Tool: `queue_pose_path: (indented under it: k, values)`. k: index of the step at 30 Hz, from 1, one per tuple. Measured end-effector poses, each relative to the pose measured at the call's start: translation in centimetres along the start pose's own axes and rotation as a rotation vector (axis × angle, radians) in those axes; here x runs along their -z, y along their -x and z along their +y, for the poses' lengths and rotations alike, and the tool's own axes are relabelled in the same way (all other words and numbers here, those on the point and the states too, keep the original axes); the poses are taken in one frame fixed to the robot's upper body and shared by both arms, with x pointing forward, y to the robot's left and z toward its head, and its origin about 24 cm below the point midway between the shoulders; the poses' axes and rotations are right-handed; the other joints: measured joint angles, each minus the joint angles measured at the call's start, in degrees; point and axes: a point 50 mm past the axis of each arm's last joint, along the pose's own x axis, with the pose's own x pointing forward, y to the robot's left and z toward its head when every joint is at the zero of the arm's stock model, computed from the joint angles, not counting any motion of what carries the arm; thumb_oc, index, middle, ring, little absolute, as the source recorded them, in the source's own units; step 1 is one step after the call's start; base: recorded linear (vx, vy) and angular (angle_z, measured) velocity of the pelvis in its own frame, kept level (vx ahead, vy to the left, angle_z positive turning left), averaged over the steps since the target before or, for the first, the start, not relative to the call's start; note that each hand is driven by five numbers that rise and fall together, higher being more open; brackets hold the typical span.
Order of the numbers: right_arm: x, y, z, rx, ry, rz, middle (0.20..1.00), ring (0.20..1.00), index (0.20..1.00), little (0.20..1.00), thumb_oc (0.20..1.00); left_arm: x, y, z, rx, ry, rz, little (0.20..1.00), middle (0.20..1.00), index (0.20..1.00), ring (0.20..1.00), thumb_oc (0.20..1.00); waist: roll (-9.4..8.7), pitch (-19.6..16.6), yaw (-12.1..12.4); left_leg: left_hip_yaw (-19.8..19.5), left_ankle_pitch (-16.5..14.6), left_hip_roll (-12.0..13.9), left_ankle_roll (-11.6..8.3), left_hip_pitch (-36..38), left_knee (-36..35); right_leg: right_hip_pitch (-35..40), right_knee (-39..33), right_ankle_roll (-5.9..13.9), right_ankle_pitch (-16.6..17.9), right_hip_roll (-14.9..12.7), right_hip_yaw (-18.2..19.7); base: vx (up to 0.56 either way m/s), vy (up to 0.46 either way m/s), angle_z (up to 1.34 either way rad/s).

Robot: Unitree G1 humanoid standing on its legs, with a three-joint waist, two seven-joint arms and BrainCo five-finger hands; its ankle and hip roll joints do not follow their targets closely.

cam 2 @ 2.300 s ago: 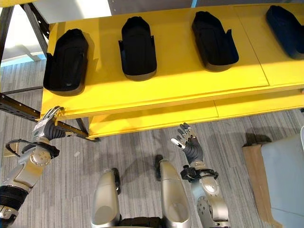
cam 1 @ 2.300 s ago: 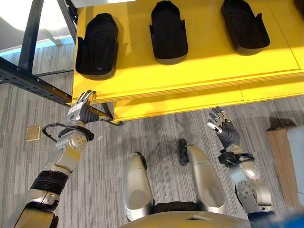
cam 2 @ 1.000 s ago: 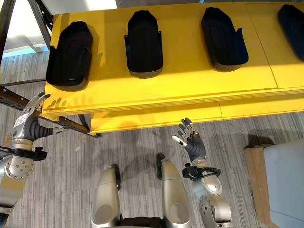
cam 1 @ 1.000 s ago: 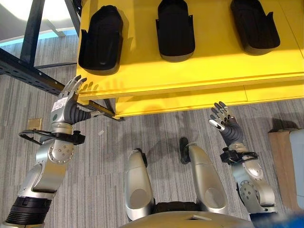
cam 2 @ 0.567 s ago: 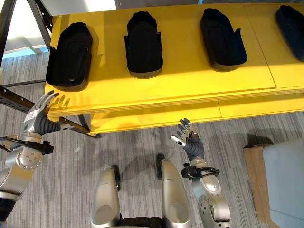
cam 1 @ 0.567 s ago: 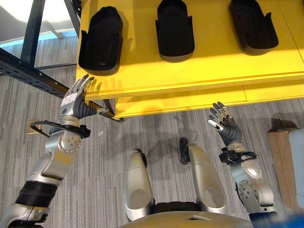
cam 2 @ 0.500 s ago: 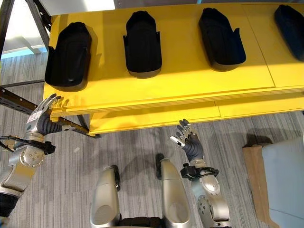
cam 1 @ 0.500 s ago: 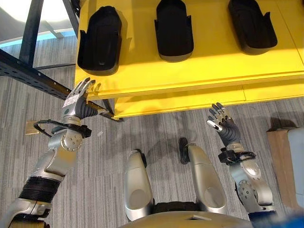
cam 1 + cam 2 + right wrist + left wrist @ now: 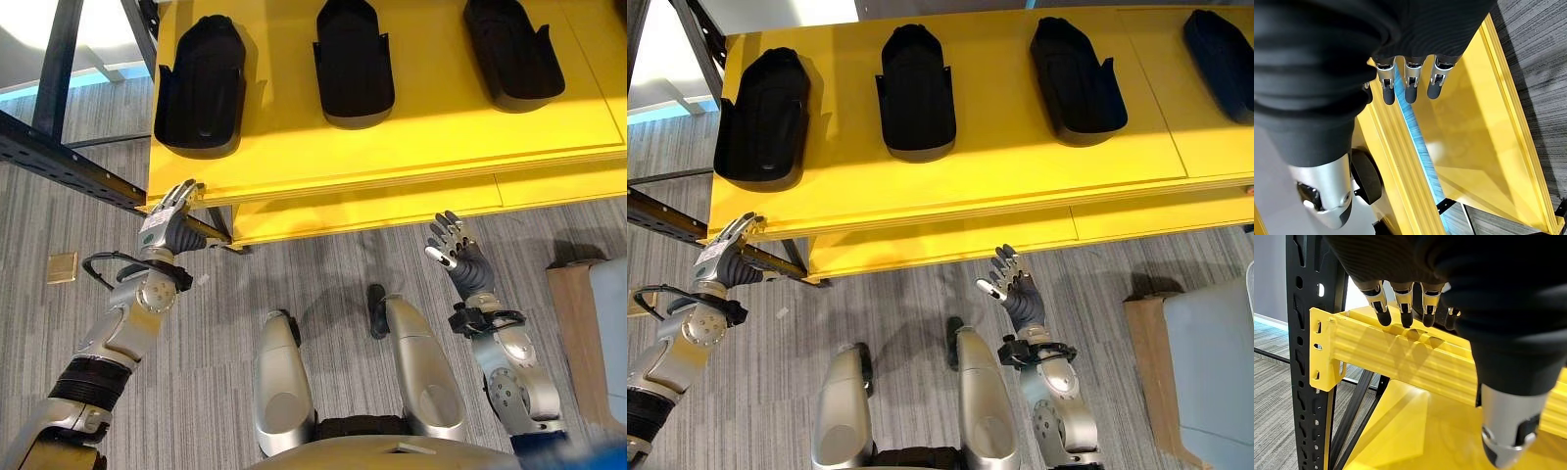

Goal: Move parts from the plastic box to the shelf.

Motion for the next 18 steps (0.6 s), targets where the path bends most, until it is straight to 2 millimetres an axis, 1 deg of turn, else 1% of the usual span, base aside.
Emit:
queue_pose_path:
  k: [2, 6, 14, 18]
  values:
    - [0.4, 0.0, -0.2, 0.009, -0.001, 0.018, 1.0, 1.0, 1.0, 1.0, 1.0, -0.3, -0.6, 0.1, -0.006, -0.003, -0.004, 1.0, 1.0, 1.0, 1.0, 1.0, -0.04, -0.01, 0.08, 0.09, 0.01, -0.02, 0.05, 0.04, 0.01, -0.02, -0.01, 0.1, 0.05, -0.05, 0.04, 0.0, 0.001, -0.02]
    - [0.5, 0.0, -0.2, 0.01, -0.002, 0.02, 1.0, 1.0, 1.0, 1.0, 1.0, -0.5, -0.8, 0.2, -0.01, -0.001, -0.013, 1.0, 1.0, 1.0, 1.0, 1.0, -0.04, -0.01, -0.19, 0.13, -0.01, -0.01, 0.1, 0.11, -0.01, -0.05, -0.02, 0.28, 0.16, -0.06, 0.05, 0.0, 0.0, 0.0]
    - [0.5, 0.0, -0.2, 0.008, -0.003, 0.02, 1.0, 1.0, 1.0, 1.0, 1.0, -1.7, -1.8, 1.1, -0.045, 0.007, -0.05, 1.0, 1.0, 1.0, 1.0, 1.0, -0.08, 0.0, -0.09, 0.25, 0.03, -0.01, 0.02, 0.2, 0.0, 0.03, 0.06, 0.27, 0.17, -0.09, 0.1, 0.0, 0.0, 0.0]
    - [0.6, 0.0, -0.2, 0.01, -0.003, 0.025, 1.0, 1.0, 1.0, 1.0, 1.0, -1.9, -2.0, 1.3, -0.055, 0.009, -0.057, 1.0, 1.0, 1.0, 1.0, 1.0, -0.17, 0.0, -0.21, 0.3, 0.0, -0.01, 0.04, 0.31, 0.24, 0.16, 0.15, 0.24, 0.16, -0.11, 0.14, 0.0, 0.0, 0.0]
